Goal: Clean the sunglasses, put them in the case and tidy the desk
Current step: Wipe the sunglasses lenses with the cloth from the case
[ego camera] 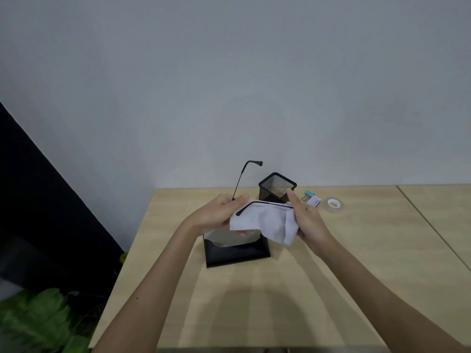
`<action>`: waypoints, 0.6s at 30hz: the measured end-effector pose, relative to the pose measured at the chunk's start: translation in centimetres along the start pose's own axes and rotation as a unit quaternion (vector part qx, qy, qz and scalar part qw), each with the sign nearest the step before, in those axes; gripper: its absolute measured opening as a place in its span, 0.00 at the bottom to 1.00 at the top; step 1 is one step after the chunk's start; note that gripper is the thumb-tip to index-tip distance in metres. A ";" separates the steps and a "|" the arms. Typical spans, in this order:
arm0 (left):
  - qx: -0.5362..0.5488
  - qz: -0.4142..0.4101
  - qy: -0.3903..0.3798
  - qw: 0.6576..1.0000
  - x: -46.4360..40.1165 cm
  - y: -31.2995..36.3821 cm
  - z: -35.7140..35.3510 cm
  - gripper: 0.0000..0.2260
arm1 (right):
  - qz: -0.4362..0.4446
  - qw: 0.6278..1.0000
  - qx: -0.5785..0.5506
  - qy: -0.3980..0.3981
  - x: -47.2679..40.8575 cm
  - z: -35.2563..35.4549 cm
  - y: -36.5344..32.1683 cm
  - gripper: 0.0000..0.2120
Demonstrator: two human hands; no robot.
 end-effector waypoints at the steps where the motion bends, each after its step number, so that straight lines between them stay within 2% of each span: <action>1: 0.032 0.009 -0.021 0.999 0.3 -0.4 -0.2 0.27 | 0.007 1.000 0.020 0.006 0.1 0.0 -0.1 0.24; 3: 0.108 0.011 -0.067 0.992 1.0 -1.2 -0.8 0.29 | 0.025 0.997 0.063 0.034 0.1 0.2 -0.5 0.22; 5: 0.165 -0.002 -0.102 0.981 1.2 -1.8 -1.3 0.33 | 0.058 0.992 0.090 0.074 0.1 0.6 -1.0 0.25; 7: 0.196 -0.004 -0.102 0.975 0.9 -2.5 -1.7 0.41 | 0.102 0.982 0.122 0.104 0.1 0.7 -1.7 0.28; 9: 0.231 0.009 -0.082 0.969 0.5 -3.1 -2.0 0.42 | 0.141 0.970 0.153 0.123 0.3 0.6 -2.2 0.30; 13: 0.296 0.007 -0.004 0.955 0.0 -4.4 -2.0 0.33 | 0.192 0.949 0.197 0.156 0.4 0.5 -2.8 0.27; 16: 0.243 0.011 0.059 0.968 0.0 -5.2 -1.7 0.24 | 0.213 0.941 0.227 0.130 0.2 -0.1 -3.1 0.27; 18: 0.194 0.022 0.088 0.977 -0.1 -5.3 -1.1 0.21 | 0.189 0.954 0.215 0.084 -0.2 -0.7 -3.1 0.27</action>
Point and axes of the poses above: each hand's wrist, its own x-axis away from the middle knuckle, its own z-axis out of the back of the hand, y = z × x, the point moved 7 cm from there along -x, towards the middle knuckle, and after that the axes turned 10 degrees about -z, right-handed, at the moved point
